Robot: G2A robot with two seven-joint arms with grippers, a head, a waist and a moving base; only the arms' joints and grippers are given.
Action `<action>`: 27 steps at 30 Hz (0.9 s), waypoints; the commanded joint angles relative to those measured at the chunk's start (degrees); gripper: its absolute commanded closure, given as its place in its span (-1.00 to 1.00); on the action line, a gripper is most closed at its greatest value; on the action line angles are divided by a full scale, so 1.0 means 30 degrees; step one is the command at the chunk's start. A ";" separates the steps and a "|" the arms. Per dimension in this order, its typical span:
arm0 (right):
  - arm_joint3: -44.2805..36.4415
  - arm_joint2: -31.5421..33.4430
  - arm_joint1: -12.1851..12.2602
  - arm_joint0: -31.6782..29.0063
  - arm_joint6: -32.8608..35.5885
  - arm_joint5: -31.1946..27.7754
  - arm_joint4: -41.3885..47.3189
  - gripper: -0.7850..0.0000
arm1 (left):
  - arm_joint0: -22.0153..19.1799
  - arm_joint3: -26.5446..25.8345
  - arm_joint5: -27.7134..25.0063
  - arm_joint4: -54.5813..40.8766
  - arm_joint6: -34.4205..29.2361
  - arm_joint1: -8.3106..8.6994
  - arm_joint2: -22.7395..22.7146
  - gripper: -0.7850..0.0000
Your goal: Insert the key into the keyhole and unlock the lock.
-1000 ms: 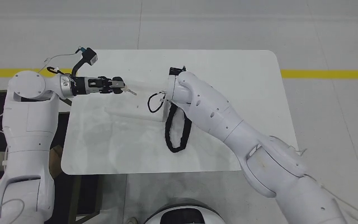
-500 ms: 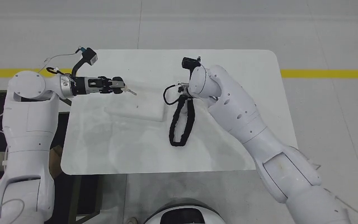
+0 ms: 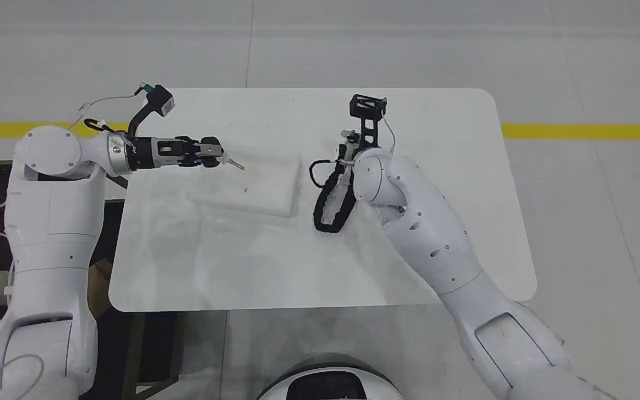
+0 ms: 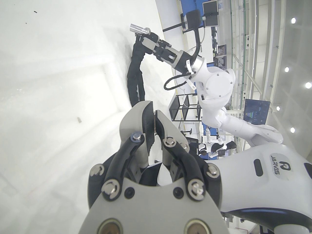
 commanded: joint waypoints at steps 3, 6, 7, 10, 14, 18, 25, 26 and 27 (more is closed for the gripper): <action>-0.1868 0.0954 0.0511 -0.1470 -0.1793 -0.2487 0.2130 1.00 | 0.0000 0.0000 0.0000 0.0000 0.0000 0.0000 0.0000 1.00; -0.3244 0.2046 0.1186 -0.1776 -0.0526 -0.4284 0.3927 1.00 | 0.0000 0.0000 0.0000 0.0000 0.0000 0.0000 0.0000 1.00; -0.3704 0.2471 0.1415 -0.1872 0.0051 -0.4884 0.4527 1.00 | 0.0000 0.0000 0.0000 0.0000 0.0000 0.0000 0.0000 1.00; -0.5145 0.3764 0.2036 -0.2396 0.1909 -0.6766 0.6409 1.00 | 0.0000 0.0000 0.0000 0.0000 0.0000 0.0000 0.0000 1.00; -0.6660 0.6673 0.2914 -0.4123 0.5384 -1.1703 1.0981 1.00 | 0.0000 0.0000 0.0000 0.0000 0.0000 0.0000 0.0000 1.00; -0.4322 0.7809 0.3317 -0.3861 0.7841 -1.6457 1.3614 1.00 | 0.0000 0.0000 0.0000 0.0000 0.0000 0.0000 0.0000 1.00; -0.5456 0.7619 0.3356 -0.5191 0.7718 -1.7465 1.3788 1.00 | 0.0000 0.0000 0.0000 0.0000 0.0000 0.0000 0.0000 1.00; -0.5994 0.7630 0.3385 -0.6124 0.7608 -1.7840 1.4538 1.00 | 0.1008 -0.0955 -0.0295 -0.0869 0.0759 -0.0020 -0.0220 1.00; -0.6208 0.7671 0.3392 -0.6476 0.7535 -1.8207 1.5592 1.00 | 0.1916 -0.2108 -0.0569 -0.2067 0.1412 -0.0064 -0.0403 1.00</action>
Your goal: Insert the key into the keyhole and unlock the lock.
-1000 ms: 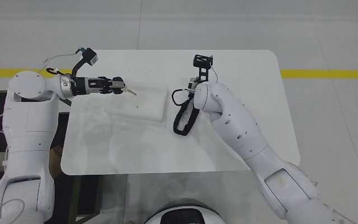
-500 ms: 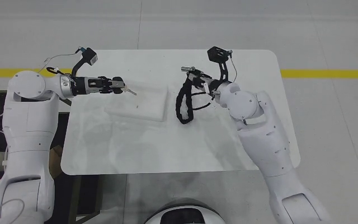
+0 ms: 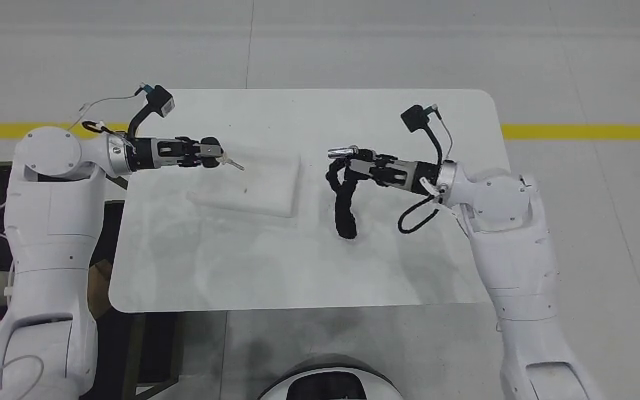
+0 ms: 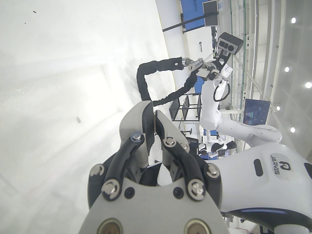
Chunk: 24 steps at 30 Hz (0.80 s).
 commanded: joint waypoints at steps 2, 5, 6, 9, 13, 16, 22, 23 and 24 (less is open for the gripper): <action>-0.0546 -0.0103 0.0024 -0.1678 0.0122 -0.1773 0.2831 1.00 | 0.2895 -0.3197 -0.1137 -0.4254 0.2259 -0.0154 -0.0565 1.00; 0.0520 -0.0536 -0.0029 -0.1279 0.0500 -0.2586 0.5558 1.00 | 0.3838 -0.3880 -0.1490 -0.7827 0.2123 -0.0358 -0.0402 1.00; 0.0930 -0.0658 -0.0043 -0.1105 0.0757 -0.2823 0.6486 1.00 | 0.3995 -0.3899 -0.1708 -0.8615 0.1988 -0.0423 -0.0272 1.00; 0.2044 -0.0855 -0.0045 -0.0511 0.0978 -0.2944 0.7415 1.00 | 0.4289 -0.4473 -0.2066 -0.9833 0.2002 -0.0585 0.0190 1.00; 0.2850 -0.1266 -0.0091 0.0064 0.0904 -0.2916 0.8158 1.00 | 0.4764 -0.5131 -0.2804 -1.0419 0.2739 -0.0711 0.0332 1.00; 0.3087 -0.1477 -0.0126 0.0252 0.0711 -0.3150 0.8715 1.00 | 0.4995 -0.5306 -0.3657 -1.0053 0.3593 -0.0789 0.0364 1.00; 0.3144 -0.1534 -0.0134 0.0339 0.0626 -0.3374 0.8801 1.00 | 0.5049 -0.5227 -0.3717 -1.0067 0.3654 -0.0812 0.0418 1.00; 0.3144 -0.1534 -0.0134 0.0339 0.0626 -0.3374 0.8801 1.00 | 0.5049 -0.5227 -0.3717 -1.0067 0.3654 -0.0812 0.0418 1.00; 0.2930 -0.1544 -0.0132 0.0021 0.0490 -0.3448 0.8834 1.00 | 0.5049 -0.5227 -0.3717 -1.0067 0.3654 -0.0812 0.0418 1.00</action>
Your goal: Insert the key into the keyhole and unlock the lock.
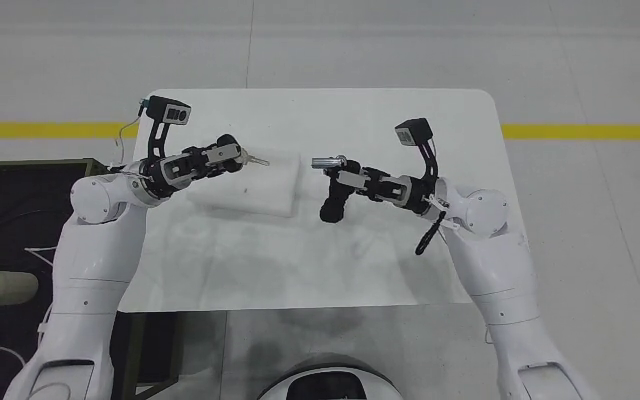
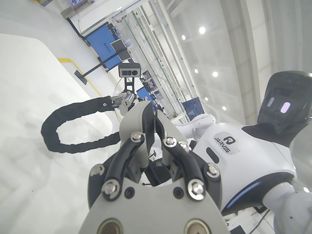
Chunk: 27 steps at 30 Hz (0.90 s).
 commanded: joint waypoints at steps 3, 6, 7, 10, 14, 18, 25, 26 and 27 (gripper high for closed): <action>-0.2360 0.0222 0.0036 -0.2224 -0.1785 -0.0832 -0.0289 1.00 | 0.1261 -0.1073 -0.0454 -0.0318 0.1478 -0.0047 -0.0371 1.00; -0.2641 -0.0079 -0.0049 -0.2836 -0.3250 -0.1598 -0.0358 1.00 | 0.2550 -0.2320 -0.1230 0.0365 0.3794 -0.0189 -0.0432 1.00; -0.2566 -0.0241 -0.0081 -0.2900 -0.3483 -0.1744 -0.0184 1.00 | 0.2786 -0.2536 -0.1389 0.0482 0.4274 -0.0246 -0.0336 1.00; -0.2285 -0.0418 -0.0154 -0.2975 -0.4453 -0.2666 -0.0309 1.00 | 0.3310 -0.3190 -0.2134 0.0909 0.4959 -0.0403 0.0015 1.00; -0.2068 -0.0766 -0.0218 -0.2932 -0.5029 -0.3417 -0.0529 1.00 | 0.3544 -0.3414 -0.2478 0.2226 0.5501 -0.0485 0.0010 1.00; -0.2002 -0.1057 -0.0208 -0.2802 -0.4686 -0.4021 -0.0906 1.00 | 0.3557 -0.3612 -0.2567 0.3283 0.6108 -0.0589 0.0152 1.00; -0.1905 -0.1055 -0.0152 -0.2803 -0.4908 -0.4540 -0.1741 1.00 | 0.3579 -0.3809 -0.2055 0.3710 0.6169 -0.0724 0.0381 1.00; -0.1926 -0.1051 -0.0148 -0.2809 -0.5025 -0.4622 -0.1921 1.00 | 0.3574 -0.3798 -0.1955 0.3766 0.6149 -0.0741 0.0412 1.00; -0.1931 -0.1052 -0.0145 -0.2828 -0.5151 -0.4708 -0.2071 1.00 | 0.3560 -0.3770 -0.1853 0.3823 0.6161 -0.0759 0.0434 1.00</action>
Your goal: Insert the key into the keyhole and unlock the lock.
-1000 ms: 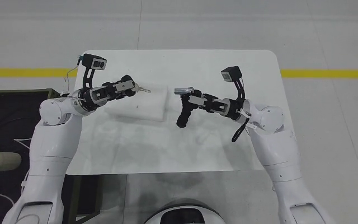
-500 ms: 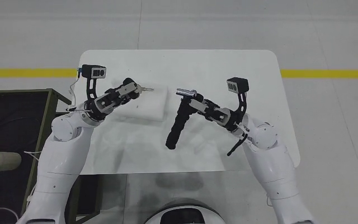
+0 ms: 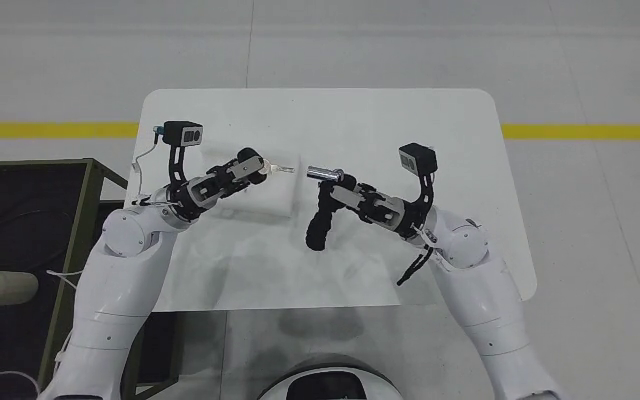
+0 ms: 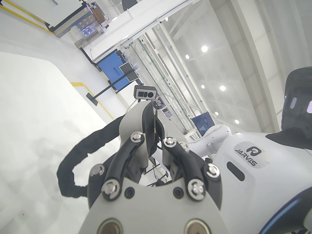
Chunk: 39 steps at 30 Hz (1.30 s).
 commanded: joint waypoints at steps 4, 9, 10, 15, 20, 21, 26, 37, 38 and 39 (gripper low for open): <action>-0.0119 0.0060 0.0039 -0.0118 -0.0494 -0.0322 -0.0894 1.00 | -0.0103 0.0097 0.0536 0.0148 -0.0125 -0.0089 0.0175 1.00; -0.0175 0.0071 0.0107 -0.0216 -0.0557 -0.0298 -0.1127 1.00 | -0.0302 0.0308 0.0992 0.0305 -0.0172 -0.0186 0.0339 1.00; -0.0191 0.0082 0.0126 -0.0227 -0.0514 -0.0309 -0.1202 1.00 | -0.0339 0.0334 0.1024 0.0357 -0.0225 -0.0205 0.0377 1.00; -0.0244 0.0096 0.0196 -0.0276 -0.0548 -0.0258 -0.1397 1.00 | -0.0456 0.0440 0.1068 0.0557 -0.0264 -0.0302 0.0470 1.00; -0.0296 0.0067 0.0254 -0.0277 -0.0607 -0.0223 -0.1539 1.00 | -0.0510 0.0402 0.1111 0.0883 -0.0349 -0.0385 0.0542 1.00; -0.0311 0.0067 0.0265 -0.0271 -0.0615 -0.0231 -0.1545 1.00 | -0.0511 0.0397 0.1121 0.0887 -0.0335 -0.0404 0.0552 1.00; -0.0339 0.0051 0.0321 -0.0267 -0.0674 -0.0226 -0.1585 1.00 | -0.0542 0.0404 0.1196 0.0959 -0.0428 -0.0478 0.0543 1.00; -0.0309 -0.0021 0.0449 -0.0076 -0.0320 0.0120 -0.0683 1.00 | -0.0553 0.0529 0.1875 0.0371 -0.0931 -0.0607 0.0449 1.00; -0.0258 -0.0035 0.0479 -0.0005 0.0062 0.0283 -0.0055 1.00 | -0.0559 0.0591 0.2153 0.0027 -0.1159 -0.0614 0.0444 1.00; -0.0223 -0.0040 0.0528 0.0114 0.0707 0.0470 0.0583 1.00 | -0.0575 0.0687 0.2469 -0.0402 -0.1416 -0.0619 0.0409 1.00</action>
